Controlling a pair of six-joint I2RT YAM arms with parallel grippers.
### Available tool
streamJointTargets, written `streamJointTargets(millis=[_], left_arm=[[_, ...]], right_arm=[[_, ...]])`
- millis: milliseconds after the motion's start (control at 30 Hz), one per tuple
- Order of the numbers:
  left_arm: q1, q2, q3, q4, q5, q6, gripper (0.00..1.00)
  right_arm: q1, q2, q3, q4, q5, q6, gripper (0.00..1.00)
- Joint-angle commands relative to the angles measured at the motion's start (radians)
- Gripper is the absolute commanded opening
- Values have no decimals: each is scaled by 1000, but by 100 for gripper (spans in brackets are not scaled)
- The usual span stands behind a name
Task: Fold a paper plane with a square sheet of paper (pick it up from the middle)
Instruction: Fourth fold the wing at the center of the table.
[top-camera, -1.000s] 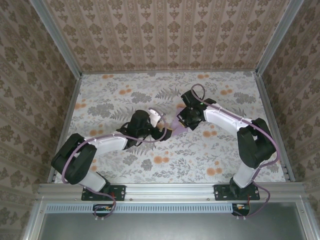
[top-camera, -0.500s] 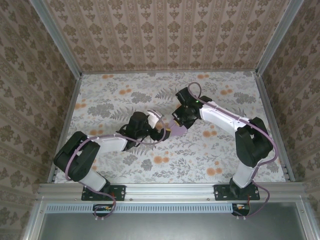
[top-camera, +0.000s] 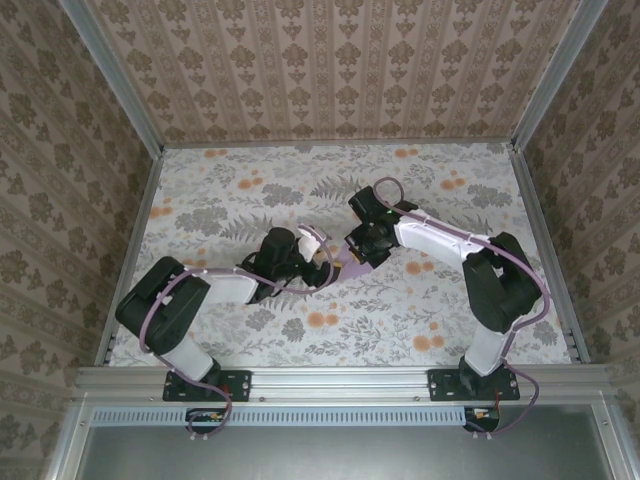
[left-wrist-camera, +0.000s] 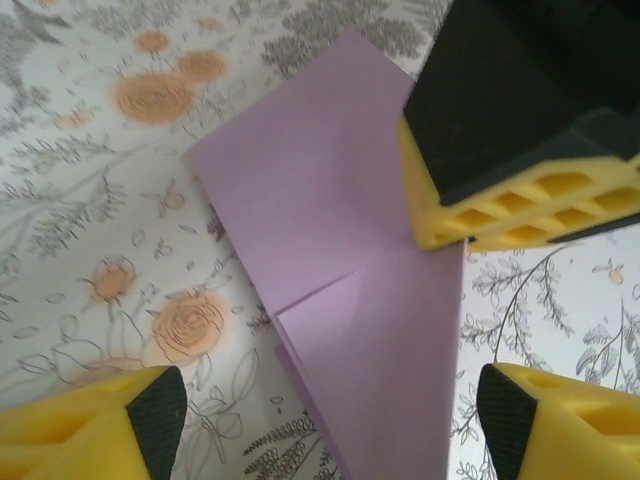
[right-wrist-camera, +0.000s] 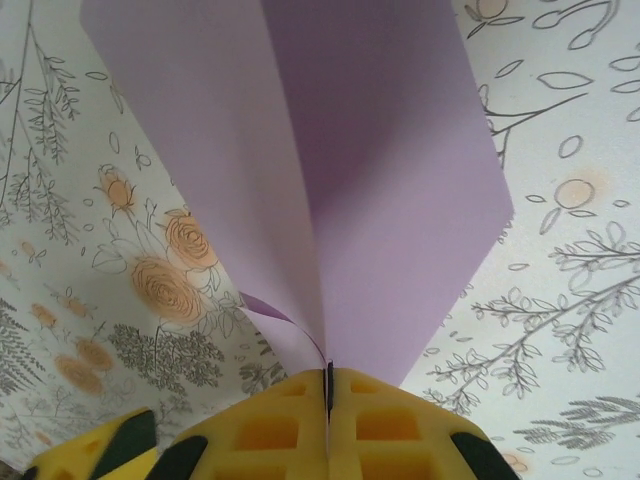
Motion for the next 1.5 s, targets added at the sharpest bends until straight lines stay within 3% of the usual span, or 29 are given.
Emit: streamJointTargets(millis=[0, 267, 967, 1133, 1300, 1467], left_arm=[[-13, 35, 16, 30, 27, 33, 76], [-39, 94, 51, 2, 22, 66, 67], [-38, 159, 108, -27, 39, 86, 26], [-35, 156, 106, -37, 42, 80, 18], [-17, 147, 103, -39, 82, 10, 13], [8, 133, 127, -99, 107, -130, 11]], right_arm=[[-16, 32, 4, 31, -53, 13, 3], [-27, 75, 30, 49, -99, 2, 8], [-42, 76, 28, 65, -153, -19, 20], [-66, 54, 23, 65, -146, -78, 33], [-125, -3, 13, 115, -150, -266, 64], [-175, -70, -70, 227, -193, -499, 69]])
